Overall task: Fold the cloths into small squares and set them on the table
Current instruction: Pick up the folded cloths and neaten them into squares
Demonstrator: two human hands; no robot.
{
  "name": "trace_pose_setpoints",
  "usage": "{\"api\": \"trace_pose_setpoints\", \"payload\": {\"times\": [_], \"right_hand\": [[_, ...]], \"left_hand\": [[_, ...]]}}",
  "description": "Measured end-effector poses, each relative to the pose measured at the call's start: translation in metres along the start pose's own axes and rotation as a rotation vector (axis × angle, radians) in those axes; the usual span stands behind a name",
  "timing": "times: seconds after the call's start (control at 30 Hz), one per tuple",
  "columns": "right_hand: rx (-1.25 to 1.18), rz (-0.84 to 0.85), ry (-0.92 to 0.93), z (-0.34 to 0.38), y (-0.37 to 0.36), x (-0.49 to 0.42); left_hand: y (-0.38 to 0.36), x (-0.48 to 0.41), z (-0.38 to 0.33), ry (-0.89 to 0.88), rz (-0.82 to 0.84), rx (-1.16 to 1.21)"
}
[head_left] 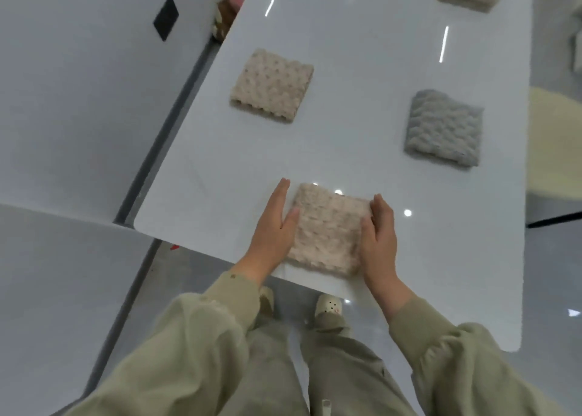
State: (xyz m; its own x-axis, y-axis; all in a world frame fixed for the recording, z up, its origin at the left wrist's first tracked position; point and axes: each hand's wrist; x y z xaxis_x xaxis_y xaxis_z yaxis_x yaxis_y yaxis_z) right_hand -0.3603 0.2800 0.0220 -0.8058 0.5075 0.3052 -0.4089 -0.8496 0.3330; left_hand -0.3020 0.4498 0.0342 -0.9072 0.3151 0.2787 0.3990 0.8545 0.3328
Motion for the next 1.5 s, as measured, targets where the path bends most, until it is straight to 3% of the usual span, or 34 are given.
{"api": "trace_pose_setpoints", "payload": {"times": [0.3, 0.7, 0.93, 1.07, 1.27, 1.5], "right_hand": [[-0.14, -0.18, -0.054, -0.003, -0.019, 0.009], [-0.033, -0.106, -0.04, 0.003, -0.02, 0.018], [0.037, -0.08, -0.059, 0.008, -0.01, 0.012], [0.206, -0.046, 0.007, 0.015, -0.001, 0.005], [0.579, 0.097, 0.205, 0.036, -0.012, -0.007], [0.712, 0.129, 0.365, 0.069, -0.066, -0.022]], "left_hand": [[-0.012, -0.011, 0.007, -0.056, 0.069, 0.136], [-0.014, -0.011, 0.01, -0.089, 0.052, 0.105], [-0.006, -0.01, 0.003, -0.162, 0.106, -0.149], [0.004, -0.011, -0.002, -0.232, 0.119, -0.368], [0.022, -0.012, -0.001, -0.305, 0.104, -0.958], [0.072, -0.03, 0.006, -0.27, 0.025, -1.065]]}}
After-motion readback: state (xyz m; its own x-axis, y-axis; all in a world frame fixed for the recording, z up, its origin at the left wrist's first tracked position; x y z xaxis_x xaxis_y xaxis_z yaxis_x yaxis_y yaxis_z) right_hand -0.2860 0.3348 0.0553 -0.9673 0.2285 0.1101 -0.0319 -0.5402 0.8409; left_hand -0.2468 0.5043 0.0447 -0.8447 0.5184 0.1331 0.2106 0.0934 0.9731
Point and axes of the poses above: each hand's wrist, its own x-axis away from the middle knuckle, its own y-axis out of the back of the hand, z = x × y, and after that the axes turned 4 degrees about -y, right-handed
